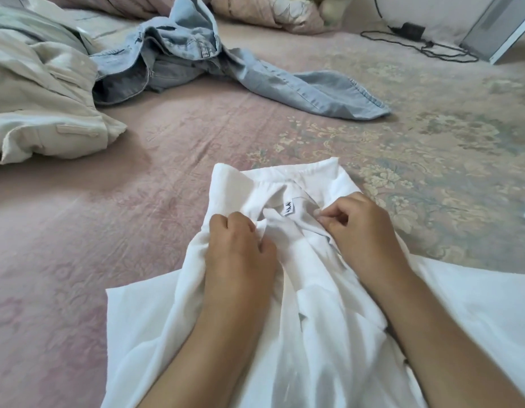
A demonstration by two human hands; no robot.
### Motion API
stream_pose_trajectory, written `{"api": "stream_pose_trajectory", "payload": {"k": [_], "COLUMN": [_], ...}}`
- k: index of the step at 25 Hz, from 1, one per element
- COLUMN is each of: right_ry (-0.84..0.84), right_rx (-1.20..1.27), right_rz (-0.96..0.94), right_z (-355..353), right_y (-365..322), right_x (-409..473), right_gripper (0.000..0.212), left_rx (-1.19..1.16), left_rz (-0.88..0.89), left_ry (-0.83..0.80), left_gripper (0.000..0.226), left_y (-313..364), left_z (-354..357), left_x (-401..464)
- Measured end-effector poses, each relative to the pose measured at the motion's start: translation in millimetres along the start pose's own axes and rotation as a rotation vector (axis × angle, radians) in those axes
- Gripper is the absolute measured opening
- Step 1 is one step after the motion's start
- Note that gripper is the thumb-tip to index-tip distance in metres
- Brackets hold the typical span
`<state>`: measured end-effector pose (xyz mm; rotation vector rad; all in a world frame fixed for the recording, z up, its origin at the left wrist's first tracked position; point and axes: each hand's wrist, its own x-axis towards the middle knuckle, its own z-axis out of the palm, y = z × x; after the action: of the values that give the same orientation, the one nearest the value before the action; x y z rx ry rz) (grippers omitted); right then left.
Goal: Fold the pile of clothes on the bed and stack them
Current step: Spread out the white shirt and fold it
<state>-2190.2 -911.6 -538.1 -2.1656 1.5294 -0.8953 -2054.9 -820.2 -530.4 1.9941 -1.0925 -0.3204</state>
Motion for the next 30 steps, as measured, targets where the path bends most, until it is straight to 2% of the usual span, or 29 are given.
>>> {"api": "stream_pose_trajectory", "payload": {"k": [1, 3, 7, 10, 13, 15, 20, 25, 30], "right_ry": [0.013, 0.071, 0.038, -0.034, -0.065, -0.095, -0.176, -0.238, -0.274], "right_rx": [0.012, 0.040, 0.311, 0.340, 0.403, 0.443, 0.773, 0.718, 0.721], "right_rz": [-0.004, -0.007, 0.103, 0.121, 0.135, 0.185, 0.386, 0.418, 0.437], "right_z": [-3.0, -9.7, -21.5, -16.0, -17.4, -20.4, -28.5, -24.8, -21.3], "right_y": [-4.7, -13.0, -37.9, -46.0, -44.5, -46.6, -58.1, -57.1, -56.5], "right_x": [0.7, 2.1, -10.2, -16.0, -14.0, -14.5, -20.1, -21.5, -19.3], "right_gripper": [0.006, 0.008, 0.009, 0.009, 0.015, 0.017, 0.019, 0.034, 0.026], "left_rx": [-0.009, -0.065, -0.608, -0.694, -0.882, -0.935, -0.974, -1.060, -1.086], "left_rz": [-0.018, -0.073, -0.367, -0.379, -0.444, -0.482, -0.441, -0.398, -0.402], "left_ry": [-0.016, -0.020, -0.173, -0.211, -0.291, -0.308, -0.317, -0.293, -0.255], "left_gripper": [0.007, 0.015, 0.026, 0.025, 0.016, 0.014, 0.010, 0.009, 0.010], "left_y": [-1.1, -2.2, 14.7, 29.6, 33.0, 28.3, 25.6, 26.4, 24.7], "left_z": [-5.5, -15.2, -34.0, -22.8, -10.8, -9.9, -10.0, -9.2, -7.8], "left_x": [0.8, 6.8, 20.0, 11.9, 5.2, 2.6, -2.3, -4.0, -3.0]}}
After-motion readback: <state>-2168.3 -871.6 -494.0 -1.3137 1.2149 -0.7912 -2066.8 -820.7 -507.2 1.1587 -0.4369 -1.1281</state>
